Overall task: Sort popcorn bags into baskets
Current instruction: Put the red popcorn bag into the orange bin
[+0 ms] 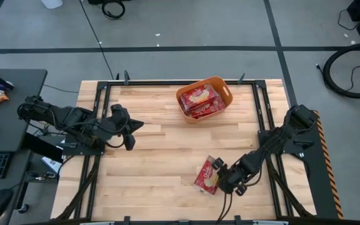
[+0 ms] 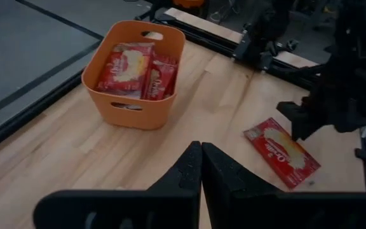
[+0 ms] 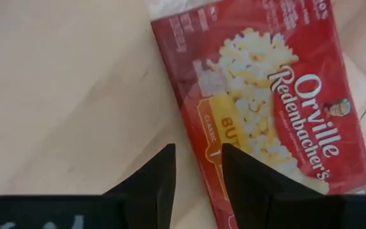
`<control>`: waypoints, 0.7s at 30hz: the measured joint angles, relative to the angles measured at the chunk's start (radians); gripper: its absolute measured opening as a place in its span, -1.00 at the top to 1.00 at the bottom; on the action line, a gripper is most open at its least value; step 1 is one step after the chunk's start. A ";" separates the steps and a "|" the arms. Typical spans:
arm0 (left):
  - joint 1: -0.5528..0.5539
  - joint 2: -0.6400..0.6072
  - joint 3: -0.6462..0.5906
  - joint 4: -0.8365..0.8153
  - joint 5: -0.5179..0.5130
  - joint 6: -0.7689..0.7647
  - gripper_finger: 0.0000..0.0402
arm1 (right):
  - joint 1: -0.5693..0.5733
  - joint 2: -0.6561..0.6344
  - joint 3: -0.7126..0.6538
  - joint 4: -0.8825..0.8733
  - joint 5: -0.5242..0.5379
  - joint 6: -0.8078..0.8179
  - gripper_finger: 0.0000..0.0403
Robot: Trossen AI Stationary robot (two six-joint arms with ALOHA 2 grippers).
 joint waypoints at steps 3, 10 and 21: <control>-0.004 0.000 0.000 0.000 0.003 0.000 0.93 | 0.012 0.008 0.000 0.002 0.065 -0.002 0.35; -0.006 0.000 0.000 -0.002 0.004 0.001 0.93 | 0.020 0.047 0.000 -0.001 0.127 -0.027 0.35; -0.006 0.000 0.000 -0.027 0.005 0.002 0.93 | 0.045 0.016 0.034 -0.057 0.166 -0.001 0.35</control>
